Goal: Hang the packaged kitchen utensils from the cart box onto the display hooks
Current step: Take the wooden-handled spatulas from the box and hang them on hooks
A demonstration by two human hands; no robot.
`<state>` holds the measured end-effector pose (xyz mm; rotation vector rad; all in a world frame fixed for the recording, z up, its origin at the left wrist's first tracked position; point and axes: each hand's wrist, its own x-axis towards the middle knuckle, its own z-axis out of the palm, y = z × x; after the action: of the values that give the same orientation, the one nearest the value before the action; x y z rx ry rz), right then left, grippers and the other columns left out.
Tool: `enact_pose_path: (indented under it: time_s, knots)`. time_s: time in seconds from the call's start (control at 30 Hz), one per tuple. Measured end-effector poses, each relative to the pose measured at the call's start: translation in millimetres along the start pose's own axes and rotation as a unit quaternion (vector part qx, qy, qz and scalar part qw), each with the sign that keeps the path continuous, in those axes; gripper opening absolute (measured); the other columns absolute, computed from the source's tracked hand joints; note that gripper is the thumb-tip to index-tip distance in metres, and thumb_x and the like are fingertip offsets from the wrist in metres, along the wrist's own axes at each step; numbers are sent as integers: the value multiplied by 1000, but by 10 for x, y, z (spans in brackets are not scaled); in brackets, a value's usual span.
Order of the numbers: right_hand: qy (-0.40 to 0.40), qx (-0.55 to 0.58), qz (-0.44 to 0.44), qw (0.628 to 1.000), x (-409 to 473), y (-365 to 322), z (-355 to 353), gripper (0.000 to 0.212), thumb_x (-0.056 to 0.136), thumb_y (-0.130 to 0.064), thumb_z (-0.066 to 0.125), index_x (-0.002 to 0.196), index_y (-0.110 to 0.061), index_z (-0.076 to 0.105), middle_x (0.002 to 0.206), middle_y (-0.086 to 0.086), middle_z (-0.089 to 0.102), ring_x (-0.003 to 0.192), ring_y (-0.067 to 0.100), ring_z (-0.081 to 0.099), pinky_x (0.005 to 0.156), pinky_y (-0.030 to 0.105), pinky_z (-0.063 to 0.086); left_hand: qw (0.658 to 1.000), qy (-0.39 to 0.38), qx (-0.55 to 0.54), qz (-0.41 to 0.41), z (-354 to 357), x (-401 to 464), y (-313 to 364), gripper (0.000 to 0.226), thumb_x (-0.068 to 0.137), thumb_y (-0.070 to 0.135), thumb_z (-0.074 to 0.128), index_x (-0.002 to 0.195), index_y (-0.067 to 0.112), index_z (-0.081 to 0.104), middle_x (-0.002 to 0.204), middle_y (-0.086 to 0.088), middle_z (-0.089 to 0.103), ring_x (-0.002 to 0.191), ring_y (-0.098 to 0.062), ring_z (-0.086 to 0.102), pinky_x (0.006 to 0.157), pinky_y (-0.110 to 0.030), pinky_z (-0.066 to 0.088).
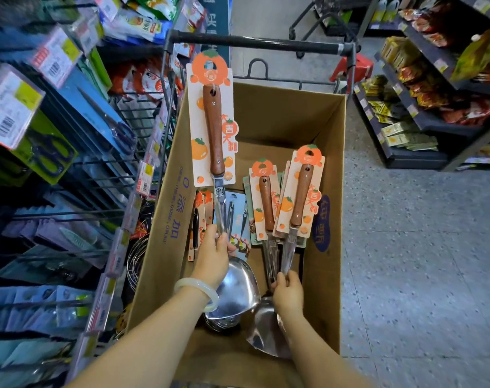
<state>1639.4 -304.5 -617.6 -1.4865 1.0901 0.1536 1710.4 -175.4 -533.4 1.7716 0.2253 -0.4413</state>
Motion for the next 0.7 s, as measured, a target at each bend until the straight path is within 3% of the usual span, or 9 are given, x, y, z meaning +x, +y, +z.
enact_pose_path:
  time_s: [0.13, 0.23, 0.3, 0.43, 0.5, 0.6, 0.7]
  knots:
    - [-13, -24, -94, 995, -125, -317, 33, 18, 99, -21, 38, 110, -14, 50, 79, 0, 57, 74, 14, 56, 64, 26, 47, 1000, 5, 19, 25, -47, -11, 95, 16, 101, 22, 31, 100, 27, 46, 77, -3, 61, 86, -20, 61, 96, -50, 46]
    - [-19, -41, -175, 984, -226, -685, -6, 14, 100, -21, 36, 102, -14, 48, 79, -1, 57, 75, 16, 58, 66, 30, 48, 998, 12, 8, 56, -108, -55, 236, 17, 101, 23, 31, 103, 25, 47, 73, -4, 60, 79, -20, 62, 89, -45, 50]
    - [-17, -60, -226, 972, -325, -981, -66, 13, 100, -21, 35, 102, -14, 46, 79, -1, 56, 70, 15, 57, 60, 26, 47, 997, 24, -6, 76, -162, -104, 381, 20, 101, 21, 30, 91, 25, 47, 71, -6, 55, 74, -19, 58, 83, -42, 49]
    - [-21, -110, -319, 941, -556, -1514, -170, 20, 100, -27, 35, 112, -16, 46, 90, 9, 61, 82, 27, 62, 76, 46, 52, 988, 56, 29, 141, -295, -214, 762, 24, 101, 22, 32, 80, 27, 42, 67, -1, 52, 68, -18, 52, 73, -37, 45]
    - [-33, -124, -363, 923, -706, -1736, -220, 17, 100, -27, 34, 106, -17, 46, 79, 2, 55, 74, 22, 57, 73, 41, 46, 981, 70, 50, 175, -372, -298, 962, 19, 101, 21, 31, 87, 21, 43, 65, 1, 51, 65, -17, 49, 71, -34, 40]
    - [-60, -140, -427, 891, -964, -2020, -280, 16, 100, -26, 34, 99, -14, 45, 73, -2, 52, 68, 16, 51, 65, 29, 31, 970, 95, 72, 211, -485, -479, 1236, 22, 101, 24, 29, 114, 15, 44, 68, -1, 56, 70, -18, 53, 73, -34, 41]
    - [-82, -141, -475, 865, -1186, -2231, -306, 16, 100, -27, 35, 88, -21, 44, 72, -1, 56, 66, 17, 51, 59, 30, 30, 956, 141, 85, 242, -599, -703, 1471, 19, 101, 26, 30, 111, 20, 44, 73, -5, 61, 66, -17, 54, 67, -32, 43]
